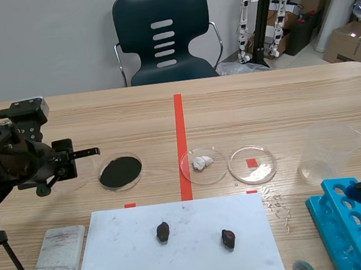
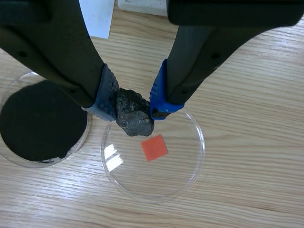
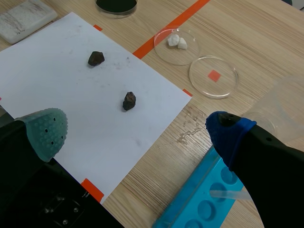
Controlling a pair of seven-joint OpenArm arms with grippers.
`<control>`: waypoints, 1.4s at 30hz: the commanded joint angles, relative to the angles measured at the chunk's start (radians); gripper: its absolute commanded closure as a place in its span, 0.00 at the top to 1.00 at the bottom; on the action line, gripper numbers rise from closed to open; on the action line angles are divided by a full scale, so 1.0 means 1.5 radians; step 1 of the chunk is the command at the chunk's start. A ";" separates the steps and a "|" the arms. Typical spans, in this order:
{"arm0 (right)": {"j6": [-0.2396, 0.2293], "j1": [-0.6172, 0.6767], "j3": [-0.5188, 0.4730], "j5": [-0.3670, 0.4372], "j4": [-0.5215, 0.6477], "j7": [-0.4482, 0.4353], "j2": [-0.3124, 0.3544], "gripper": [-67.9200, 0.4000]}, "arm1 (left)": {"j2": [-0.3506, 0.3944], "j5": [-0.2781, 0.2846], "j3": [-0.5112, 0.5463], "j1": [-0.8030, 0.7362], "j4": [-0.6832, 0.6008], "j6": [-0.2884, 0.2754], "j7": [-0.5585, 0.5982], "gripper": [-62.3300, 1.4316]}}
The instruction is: Put the mineral in the empty petri dish
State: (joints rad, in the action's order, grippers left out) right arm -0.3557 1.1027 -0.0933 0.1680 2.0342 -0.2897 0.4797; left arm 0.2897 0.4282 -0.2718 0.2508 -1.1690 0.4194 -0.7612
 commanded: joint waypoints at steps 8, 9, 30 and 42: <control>0.000 -0.004 -0.002 0.007 0.008 -0.013 0.003 0.90 | -0.027 -0.002 0.005 0.088 0.085 0.003 0.001 0.22; 0.000 -0.004 -0.002 0.007 0.008 -0.013 0.003 0.90 | -0.029 -0.002 0.005 0.095 0.095 0.003 0.001 0.22; 0.000 -0.004 -0.002 0.007 0.008 -0.013 0.003 0.90 | -0.060 -0.006 0.002 0.199 0.294 0.000 0.041 0.23; 0.000 -0.004 -0.002 0.007 0.008 -0.013 0.003 0.90 | -0.074 -0.006 0.002 0.199 0.322 -0.002 0.070 0.23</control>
State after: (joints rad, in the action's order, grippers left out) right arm -0.3557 1.1027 -0.0933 0.1680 2.0342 -0.2897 0.4793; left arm 0.1806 0.4236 -0.2718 0.5293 -0.6838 0.4164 -0.6716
